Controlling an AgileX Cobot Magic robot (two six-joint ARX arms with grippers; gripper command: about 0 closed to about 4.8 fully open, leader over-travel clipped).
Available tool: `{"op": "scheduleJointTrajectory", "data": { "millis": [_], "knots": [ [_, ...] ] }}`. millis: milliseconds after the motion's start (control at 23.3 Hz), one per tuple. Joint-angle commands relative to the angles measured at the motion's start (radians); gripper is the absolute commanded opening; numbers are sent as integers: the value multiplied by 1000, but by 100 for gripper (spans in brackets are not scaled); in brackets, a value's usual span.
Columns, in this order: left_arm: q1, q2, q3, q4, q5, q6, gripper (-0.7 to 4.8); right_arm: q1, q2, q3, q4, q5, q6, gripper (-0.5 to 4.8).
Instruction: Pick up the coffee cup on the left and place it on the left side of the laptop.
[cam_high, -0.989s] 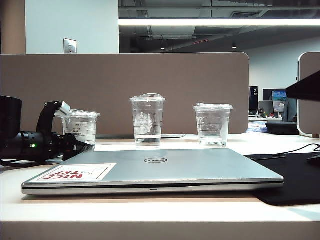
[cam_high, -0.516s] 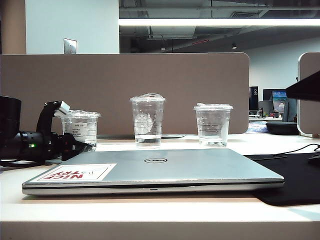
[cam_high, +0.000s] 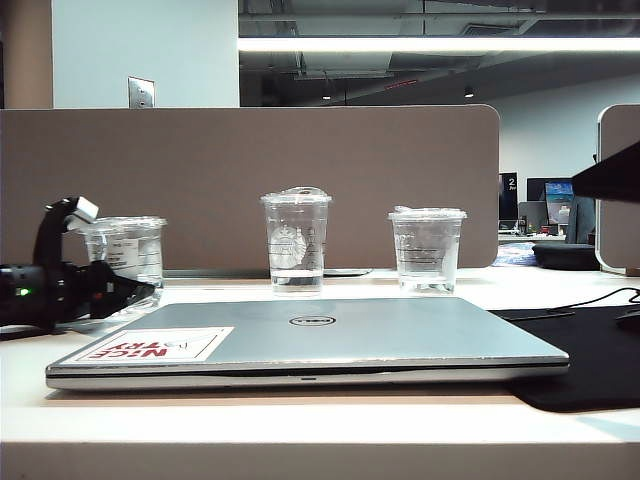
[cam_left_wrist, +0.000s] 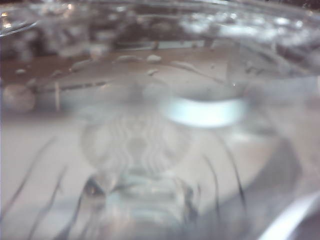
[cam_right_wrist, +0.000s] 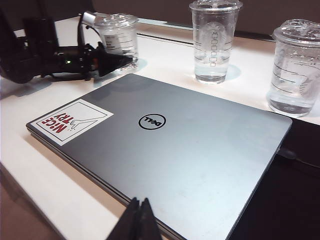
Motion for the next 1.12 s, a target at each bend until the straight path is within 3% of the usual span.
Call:
{"op": "scheduleJointTrajectory", "data": {
  "millis": [43,172,731,1118],
  "knots": [
    [5,-28,-84,46,15,-12,187,1,-2,-4,18,1,4,-4],
    [6,-70,-173,112,-19,-4,187,1,-2,-4,18,1,4,-4],
    [5,-313,-439,111,-97,65,187,2,-18,-4,17,2,4,-4],
    [3,-321,-589,126,-99,57,187,3,-42,-4,17,1,4,-4]
  ]
}}
